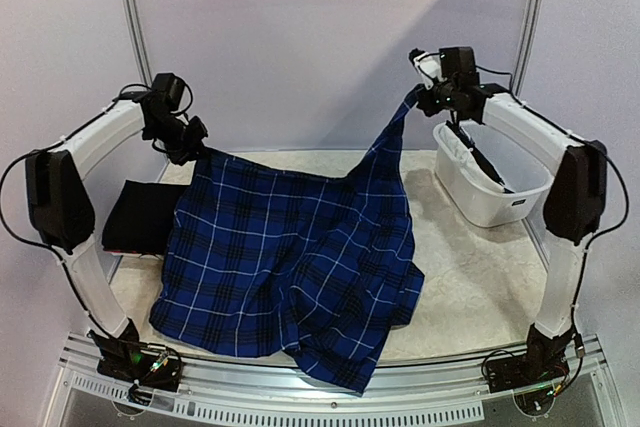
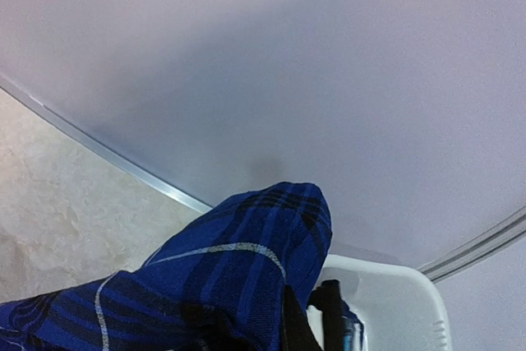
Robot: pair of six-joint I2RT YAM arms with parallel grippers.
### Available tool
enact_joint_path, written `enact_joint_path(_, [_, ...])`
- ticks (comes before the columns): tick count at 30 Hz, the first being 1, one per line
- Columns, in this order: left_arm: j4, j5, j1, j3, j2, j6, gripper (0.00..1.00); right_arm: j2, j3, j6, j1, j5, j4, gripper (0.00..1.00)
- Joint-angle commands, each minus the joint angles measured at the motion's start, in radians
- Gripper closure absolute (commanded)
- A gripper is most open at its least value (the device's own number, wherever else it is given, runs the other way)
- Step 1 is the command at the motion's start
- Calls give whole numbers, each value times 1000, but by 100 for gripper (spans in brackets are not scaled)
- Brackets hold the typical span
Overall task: Fold and stack the mixed laundry pile
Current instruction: Flatten out the crumpled shirt at the center of the board.
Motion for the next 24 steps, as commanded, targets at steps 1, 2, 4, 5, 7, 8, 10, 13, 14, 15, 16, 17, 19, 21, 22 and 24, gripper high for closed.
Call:
enact_joint_path(1, [-6, 72, -16, -54, -143, 2, 100, -249, -70, -7, 1, -41, 20, 100])
enact_joint_path(2, [-5, 82, -20, -68, -179, -2, 100, -287, -90, -8, 1, -47, 13, 100])
enact_joint_path(4, [-5, 101, -40, -98, -248, -9, 100, -376, -120, -17, 1, -70, -5, 100])
enact_joint_path(5, [-4, 106, -47, -115, -287, -12, 100, -439, -134, -23, 1, -91, -14, 100])
enact_joint_path(7, [-1, 131, -63, -140, -359, -20, 100, -524, -149, -35, 1, -133, -33, 100])
enact_joint_path(8, [0, 144, -68, -151, -396, -22, 100, -582, -151, -38, 1, -153, -43, 100])
enact_joint_path(10, [14, 181, -80, -170, -467, -24, 100, -658, -148, -39, 1, -182, -62, 100])
enact_joint_path(13, [34, 225, -92, -192, -568, -29, 100, -772, -134, -38, 1, -206, -87, 100])
enact_joint_path(14, [45, 245, -92, -201, -598, -33, 100, -799, -127, -39, 2, -213, -96, 100])
enact_joint_path(15, [57, 265, -92, -209, -628, -41, 100, -841, -123, -42, 1, -222, -101, 100])
enact_joint_path(16, [72, 285, -93, -220, -657, -51, 100, -865, -118, -48, 2, -229, -103, 100])
enact_joint_path(17, [97, 314, -94, -234, -683, -65, 100, -896, -110, -55, 1, -234, -103, 100])
enact_joint_path(19, [145, 377, -99, -258, -737, -99, 100, -954, -93, -61, 1, -234, -102, 100])
enact_joint_path(21, [182, 421, -107, -273, -777, -127, 100, -995, -61, -65, 0, -265, -113, 100])
enact_joint_path(22, [197, 438, -113, -275, -794, -138, 100, -1018, -40, -67, 0, -272, -122, 100])
enact_joint_path(24, [222, 465, -119, -275, -830, -157, 100, -1043, 1, -79, 0, -279, -140, 100])
